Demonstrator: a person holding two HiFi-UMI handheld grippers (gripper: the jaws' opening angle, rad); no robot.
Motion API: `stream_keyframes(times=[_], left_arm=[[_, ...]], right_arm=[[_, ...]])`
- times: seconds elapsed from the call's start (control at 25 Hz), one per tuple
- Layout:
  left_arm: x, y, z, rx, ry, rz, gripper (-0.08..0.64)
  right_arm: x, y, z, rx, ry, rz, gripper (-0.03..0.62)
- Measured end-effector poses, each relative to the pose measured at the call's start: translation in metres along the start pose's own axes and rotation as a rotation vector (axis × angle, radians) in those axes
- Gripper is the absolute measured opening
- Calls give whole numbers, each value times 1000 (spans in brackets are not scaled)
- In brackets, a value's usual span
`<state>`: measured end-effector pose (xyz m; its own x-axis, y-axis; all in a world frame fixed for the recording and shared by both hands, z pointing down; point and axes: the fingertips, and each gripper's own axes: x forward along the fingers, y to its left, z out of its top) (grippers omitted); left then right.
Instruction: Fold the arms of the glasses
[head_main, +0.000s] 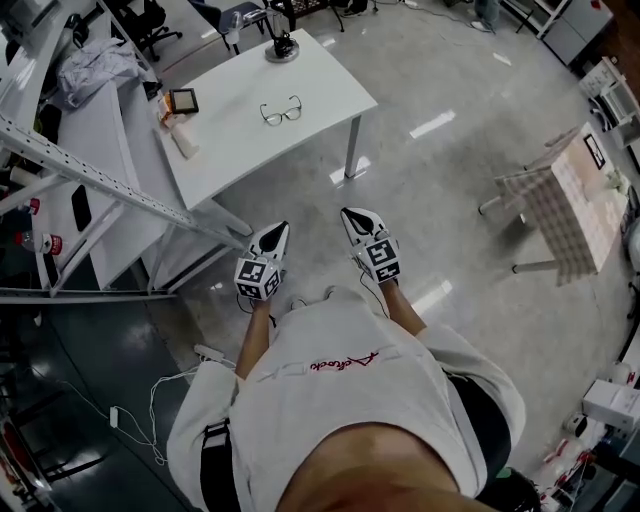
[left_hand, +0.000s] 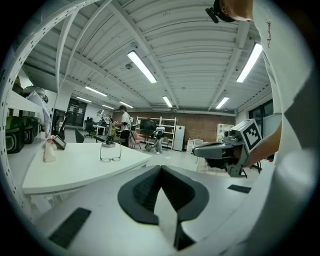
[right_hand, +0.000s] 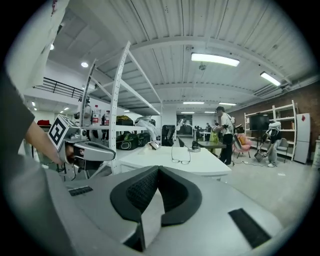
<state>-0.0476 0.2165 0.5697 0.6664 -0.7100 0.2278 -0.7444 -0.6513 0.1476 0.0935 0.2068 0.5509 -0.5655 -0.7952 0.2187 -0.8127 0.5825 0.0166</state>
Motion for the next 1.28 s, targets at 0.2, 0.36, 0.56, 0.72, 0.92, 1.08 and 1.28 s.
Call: stream_keyframes(times=[0.2, 0.36, 0.56, 0.72, 0.92, 1.08, 1.28], left_arm=[[13, -14, -3, -3, 7, 5, 28], [21, -20, -5, -1, 13, 11, 28], [29, -16, -4, -7, 15, 24, 28], [40, -13, 1, 10, 11, 16, 28], [49, 4, 3, 4, 0, 28, 28], [62, 22, 7, -9, -12, 32, 28], [83, 55, 15, -25, -28, 32, 28]], right_arm=[[1, -3, -3, 8, -4, 68, -3], [2, -5, -6, 8, -9, 96, -3], [7, -13, -5, 9, -13, 110, -3], [14, -24, -6, 11, -16, 100, -3], [29, -31, -6, 8, -15, 97, -3], [50, -41, -4, -5, -11, 96, -3], [86, -52, 3, -20, 3, 104, -3]])
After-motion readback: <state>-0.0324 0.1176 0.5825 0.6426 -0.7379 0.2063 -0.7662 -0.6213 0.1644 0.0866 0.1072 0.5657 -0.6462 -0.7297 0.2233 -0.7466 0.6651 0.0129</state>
